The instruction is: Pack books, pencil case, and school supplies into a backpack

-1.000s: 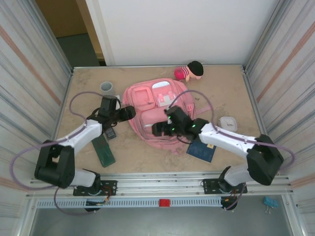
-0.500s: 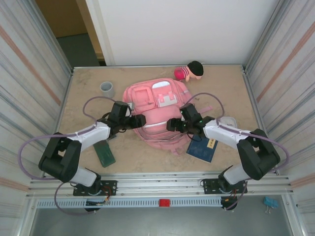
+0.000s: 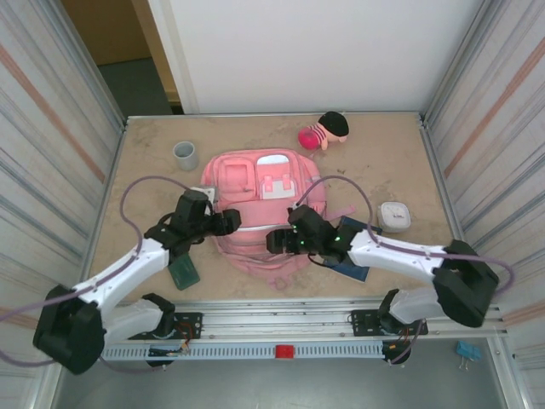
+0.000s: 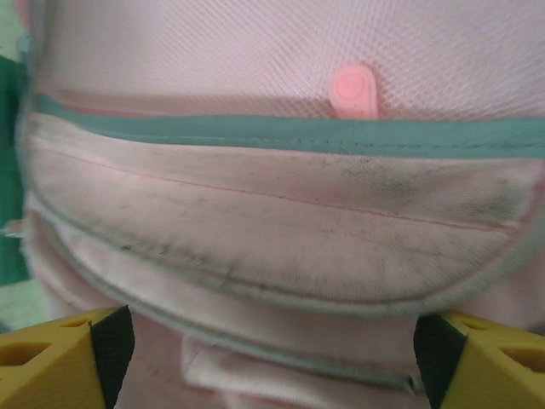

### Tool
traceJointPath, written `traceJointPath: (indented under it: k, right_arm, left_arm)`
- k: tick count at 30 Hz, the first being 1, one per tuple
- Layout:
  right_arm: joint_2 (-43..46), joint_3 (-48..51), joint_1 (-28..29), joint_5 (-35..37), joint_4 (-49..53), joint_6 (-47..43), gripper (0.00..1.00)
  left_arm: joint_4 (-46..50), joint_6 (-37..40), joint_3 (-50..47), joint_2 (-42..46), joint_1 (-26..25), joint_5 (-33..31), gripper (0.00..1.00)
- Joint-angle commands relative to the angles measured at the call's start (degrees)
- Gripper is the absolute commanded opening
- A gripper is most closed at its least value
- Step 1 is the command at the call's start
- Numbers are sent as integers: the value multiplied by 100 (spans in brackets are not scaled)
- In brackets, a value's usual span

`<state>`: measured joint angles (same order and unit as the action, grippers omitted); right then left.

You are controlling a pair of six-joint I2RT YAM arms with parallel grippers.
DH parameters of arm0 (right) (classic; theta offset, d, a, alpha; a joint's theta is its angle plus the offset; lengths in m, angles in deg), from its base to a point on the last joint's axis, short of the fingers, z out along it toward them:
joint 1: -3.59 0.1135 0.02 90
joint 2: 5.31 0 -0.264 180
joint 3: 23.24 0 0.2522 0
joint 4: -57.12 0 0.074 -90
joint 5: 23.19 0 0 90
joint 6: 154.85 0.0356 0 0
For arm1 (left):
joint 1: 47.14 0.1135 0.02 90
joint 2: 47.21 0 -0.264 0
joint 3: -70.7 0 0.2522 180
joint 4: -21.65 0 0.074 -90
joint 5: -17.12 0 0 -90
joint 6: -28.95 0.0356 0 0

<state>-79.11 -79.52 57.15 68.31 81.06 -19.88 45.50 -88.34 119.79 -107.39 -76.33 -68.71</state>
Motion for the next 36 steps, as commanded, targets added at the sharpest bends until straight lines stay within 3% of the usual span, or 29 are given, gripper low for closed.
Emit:
traceJointPath:
  k: [1, 8, 14, 20, 31, 33, 36]
  right_arm:
    - [750, -181, -361, -48, 412, -140, 88]
    - [1675, 515, -1682, -1252, -425, -367, 88]
    - [1844, 841, -2166, -1608, -512, -392, 88]
    - [1833, 1149, -2201, -1602, -577, -416, 88]
    - [1834, 1482, -2292, -1678, -843, -416, 89]
    - [1840, 1544, -2355, -1720, -922, -416, 89]
    - [1889, 1635, -2483, -1823, -1029, -395, 89]
  left_arm:
    - [333, 1273, 498, 362, -124, -187, 70]
    - [480, 4495, 1001, -50, -1196, 209, 69]
    - [1120, 5946, 1603, -1457, -1924, 186, 77]
    - [950, 6427, 1954, -2372, -2110, -227, 86]
    - [116, 6661, 1808, -3036, -2116, -958, 91]
    - [-154, 6649, 1700, -3124, -2117, -1057, 81]
    - [-249, 6611, 1644, -3069, -2116, -1089, 39]
